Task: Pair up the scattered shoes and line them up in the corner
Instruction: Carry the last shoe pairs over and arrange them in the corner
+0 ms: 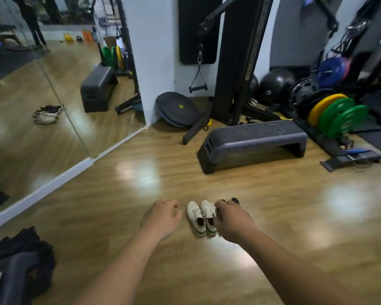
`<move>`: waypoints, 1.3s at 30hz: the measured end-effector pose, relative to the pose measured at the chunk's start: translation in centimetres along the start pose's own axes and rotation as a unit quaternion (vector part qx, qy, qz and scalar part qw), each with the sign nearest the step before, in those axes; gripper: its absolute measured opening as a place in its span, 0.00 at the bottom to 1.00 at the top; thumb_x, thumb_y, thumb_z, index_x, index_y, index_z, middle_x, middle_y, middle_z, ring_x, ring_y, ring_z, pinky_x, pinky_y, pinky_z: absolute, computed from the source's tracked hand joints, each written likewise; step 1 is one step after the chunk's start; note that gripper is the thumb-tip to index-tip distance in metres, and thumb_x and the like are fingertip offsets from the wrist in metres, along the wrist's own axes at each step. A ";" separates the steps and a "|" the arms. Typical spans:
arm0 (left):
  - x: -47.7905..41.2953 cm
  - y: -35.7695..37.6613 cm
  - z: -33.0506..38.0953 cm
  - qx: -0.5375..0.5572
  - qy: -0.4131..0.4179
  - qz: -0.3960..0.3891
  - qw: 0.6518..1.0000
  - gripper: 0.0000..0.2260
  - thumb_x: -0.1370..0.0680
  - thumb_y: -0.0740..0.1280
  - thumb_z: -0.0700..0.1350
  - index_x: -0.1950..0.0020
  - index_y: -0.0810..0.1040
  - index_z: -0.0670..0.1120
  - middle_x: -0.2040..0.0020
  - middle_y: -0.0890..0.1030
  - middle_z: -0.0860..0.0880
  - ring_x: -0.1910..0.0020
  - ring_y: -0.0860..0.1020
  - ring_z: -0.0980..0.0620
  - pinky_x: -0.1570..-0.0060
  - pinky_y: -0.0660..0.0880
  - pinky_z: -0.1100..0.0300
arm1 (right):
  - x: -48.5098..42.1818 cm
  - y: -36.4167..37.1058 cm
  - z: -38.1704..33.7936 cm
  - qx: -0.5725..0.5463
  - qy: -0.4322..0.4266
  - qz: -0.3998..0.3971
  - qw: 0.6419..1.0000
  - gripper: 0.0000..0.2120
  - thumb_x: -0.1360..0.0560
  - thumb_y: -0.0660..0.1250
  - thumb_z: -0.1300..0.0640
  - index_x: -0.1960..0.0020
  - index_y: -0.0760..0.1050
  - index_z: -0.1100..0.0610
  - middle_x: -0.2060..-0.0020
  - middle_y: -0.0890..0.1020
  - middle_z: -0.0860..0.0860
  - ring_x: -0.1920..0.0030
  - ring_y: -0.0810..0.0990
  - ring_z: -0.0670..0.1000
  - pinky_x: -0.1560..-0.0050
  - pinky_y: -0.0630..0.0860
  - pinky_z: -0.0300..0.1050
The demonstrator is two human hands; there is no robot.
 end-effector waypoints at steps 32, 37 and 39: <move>-18.1 16.6 9.8 -0.005 -0.146 -0.155 0.977 0.12 0.23 0.64 0.52 0.45 0.80 0.50 0.47 0.79 0.46 0.47 0.78 0.45 0.44 0.74 0.55 | -22.8 1.1 23.1 -0.092 0.067 -0.134 0.984 0.15 0.23 0.62 0.48 0.39 0.72 0.52 0.45 0.78 0.54 0.46 0.77 0.56 0.53 0.74 0.48; -22.2 20.2 10.9 -0.005 -0.139 -0.209 0.968 0.14 0.22 0.65 0.51 0.40 0.79 0.47 0.42 0.78 0.45 0.42 0.77 0.45 0.40 0.73 0.54 | -25.7 2.6 25.9 -0.127 0.118 -0.163 0.971 0.20 0.23 0.62 0.51 0.32 0.71 0.54 0.39 0.79 0.55 0.39 0.77 0.57 0.44 0.75 0.48; -24.5 22.0 11.4 0.001 -0.128 -0.237 0.963 0.14 0.22 0.65 0.49 0.39 0.79 0.45 0.41 0.78 0.45 0.41 0.77 0.45 0.39 0.71 0.57 | -27.1 3.0 26.7 -0.141 0.142 -0.167 0.965 0.21 0.23 0.62 0.53 0.31 0.70 0.55 0.38 0.78 0.56 0.38 0.76 0.58 0.42 0.74 0.48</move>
Point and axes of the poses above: each hand's wrist, its own x-axis away from the middle knuckle, its own y-axis out of the palm, z = x × y, the point moved 3 cm from there along -x, towards the middle knuckle
